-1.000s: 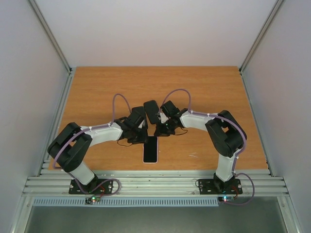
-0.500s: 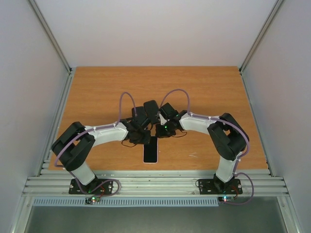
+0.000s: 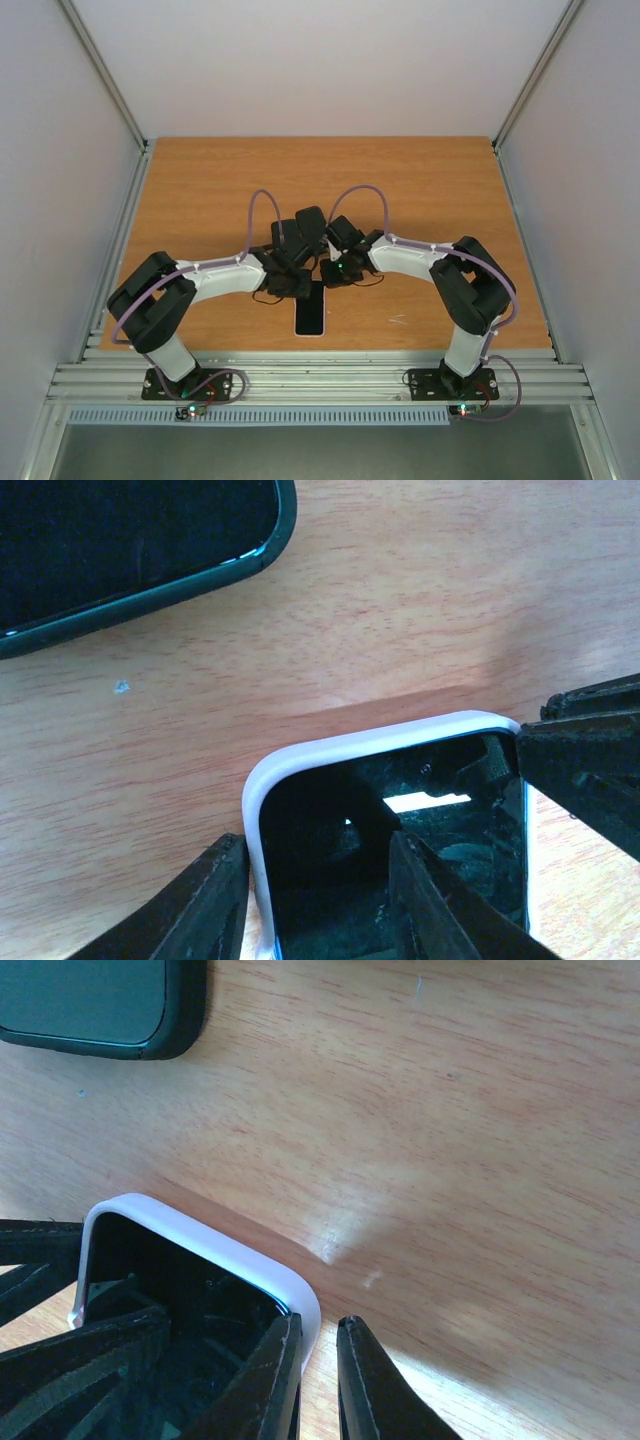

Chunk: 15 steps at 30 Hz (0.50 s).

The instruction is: Put the phone into the phone case

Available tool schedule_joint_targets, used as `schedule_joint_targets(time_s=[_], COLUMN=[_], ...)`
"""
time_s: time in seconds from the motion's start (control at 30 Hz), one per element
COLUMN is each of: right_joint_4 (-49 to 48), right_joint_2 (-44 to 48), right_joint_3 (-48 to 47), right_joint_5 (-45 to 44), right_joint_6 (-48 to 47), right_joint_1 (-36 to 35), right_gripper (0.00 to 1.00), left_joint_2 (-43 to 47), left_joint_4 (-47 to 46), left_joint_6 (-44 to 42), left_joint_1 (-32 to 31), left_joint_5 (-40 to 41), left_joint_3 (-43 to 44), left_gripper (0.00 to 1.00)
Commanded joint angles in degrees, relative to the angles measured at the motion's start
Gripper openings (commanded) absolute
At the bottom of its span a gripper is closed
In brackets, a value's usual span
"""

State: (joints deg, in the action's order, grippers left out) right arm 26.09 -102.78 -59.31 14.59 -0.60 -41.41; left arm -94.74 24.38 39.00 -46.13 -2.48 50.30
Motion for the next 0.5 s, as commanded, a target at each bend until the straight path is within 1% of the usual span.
schedule_joint_targets(time_s=[0.0,0.13,0.23,0.37,0.47], right_joint_4=[13.13,14.33,14.41,11.98,10.03], right_joint_2=[-5.6,-8.18,-8.06,-2.58,4.1], right_joint_3=[1.92,0.04,-0.56,0.72,2.01], right_joint_5=[-7.13,-10.03,-10.87,-9.33,-8.89], right_joint_6=[-0.4,0.48,0.51,0.48,0.51], right_joint_1=[-2.29,-4.19,-4.81,-4.82,-4.75], right_gripper=[0.12,0.12,0.11,0.11,0.16], left_joint_2=[-3.79,-3.45,-1.21,3.75,9.27], left_joint_4=[5.35,2.87,0.45,-0.04,-0.05], left_joint_6=[0.43,1.68,2.92,4.2,5.2], left_joint_1=[-1.03,-1.03,-1.01,-1.07,-1.06], left_joint_5=[2.39,2.39,2.32,3.46,5.02], left_joint_3=[-3.03,-5.13,-6.88,-7.78,-8.89], left_gripper=[0.4,0.4,0.41,0.46,0.52])
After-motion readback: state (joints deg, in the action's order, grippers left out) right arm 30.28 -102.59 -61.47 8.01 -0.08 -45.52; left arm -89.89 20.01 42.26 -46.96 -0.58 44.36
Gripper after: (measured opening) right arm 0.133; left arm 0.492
